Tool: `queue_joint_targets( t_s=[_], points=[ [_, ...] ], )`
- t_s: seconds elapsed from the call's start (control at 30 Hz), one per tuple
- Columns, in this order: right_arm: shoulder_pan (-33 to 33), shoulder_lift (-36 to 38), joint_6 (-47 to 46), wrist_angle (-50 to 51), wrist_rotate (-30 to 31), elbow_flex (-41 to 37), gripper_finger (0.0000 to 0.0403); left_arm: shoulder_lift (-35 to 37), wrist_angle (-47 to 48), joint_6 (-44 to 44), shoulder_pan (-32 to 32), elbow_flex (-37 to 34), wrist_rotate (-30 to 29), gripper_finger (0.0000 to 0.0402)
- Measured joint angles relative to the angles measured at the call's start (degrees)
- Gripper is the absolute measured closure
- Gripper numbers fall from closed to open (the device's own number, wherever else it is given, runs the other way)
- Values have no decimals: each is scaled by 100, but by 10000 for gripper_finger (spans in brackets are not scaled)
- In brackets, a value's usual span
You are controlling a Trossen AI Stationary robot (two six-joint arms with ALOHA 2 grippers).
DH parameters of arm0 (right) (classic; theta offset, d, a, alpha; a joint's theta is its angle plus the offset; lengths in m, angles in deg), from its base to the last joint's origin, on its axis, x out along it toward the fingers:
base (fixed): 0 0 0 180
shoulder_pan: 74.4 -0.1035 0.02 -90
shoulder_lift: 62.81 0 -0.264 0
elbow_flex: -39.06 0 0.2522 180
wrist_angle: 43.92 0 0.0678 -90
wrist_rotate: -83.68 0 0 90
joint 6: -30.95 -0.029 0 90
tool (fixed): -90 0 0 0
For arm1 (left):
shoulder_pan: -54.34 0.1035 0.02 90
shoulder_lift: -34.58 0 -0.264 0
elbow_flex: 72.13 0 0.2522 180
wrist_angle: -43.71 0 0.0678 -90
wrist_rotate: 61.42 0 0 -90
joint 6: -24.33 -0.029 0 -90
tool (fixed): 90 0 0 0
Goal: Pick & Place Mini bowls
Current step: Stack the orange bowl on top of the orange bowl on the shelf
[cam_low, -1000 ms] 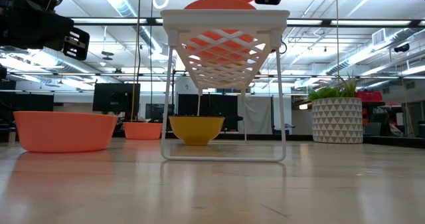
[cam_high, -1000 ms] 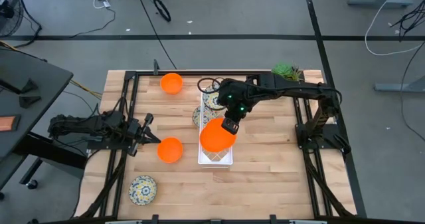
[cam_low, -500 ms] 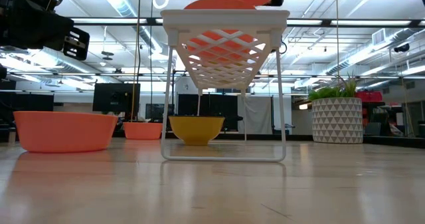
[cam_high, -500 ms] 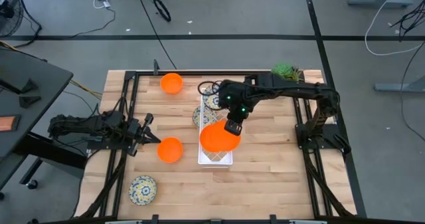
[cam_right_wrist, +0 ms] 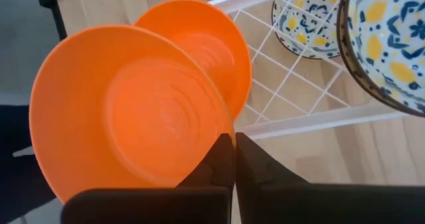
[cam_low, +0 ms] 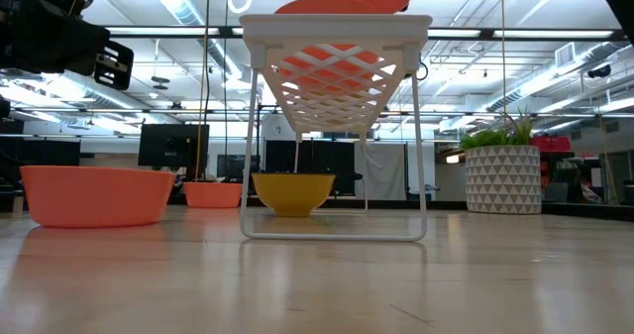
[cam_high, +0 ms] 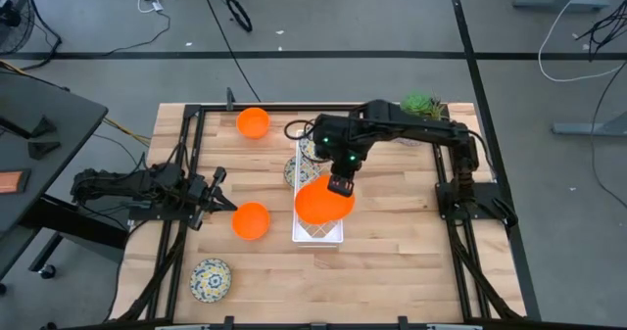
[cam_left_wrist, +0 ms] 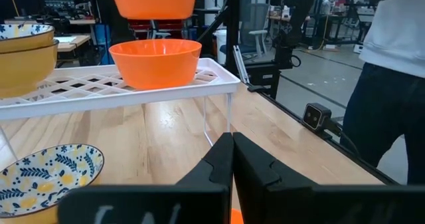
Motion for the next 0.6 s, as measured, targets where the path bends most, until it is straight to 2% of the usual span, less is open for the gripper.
queue_joint_targets(
  t_s=[0.6],
  points=[
    [197,-237,-455,-397,-2,4,403,1,-4,0,0,0,0,387]
  ],
)
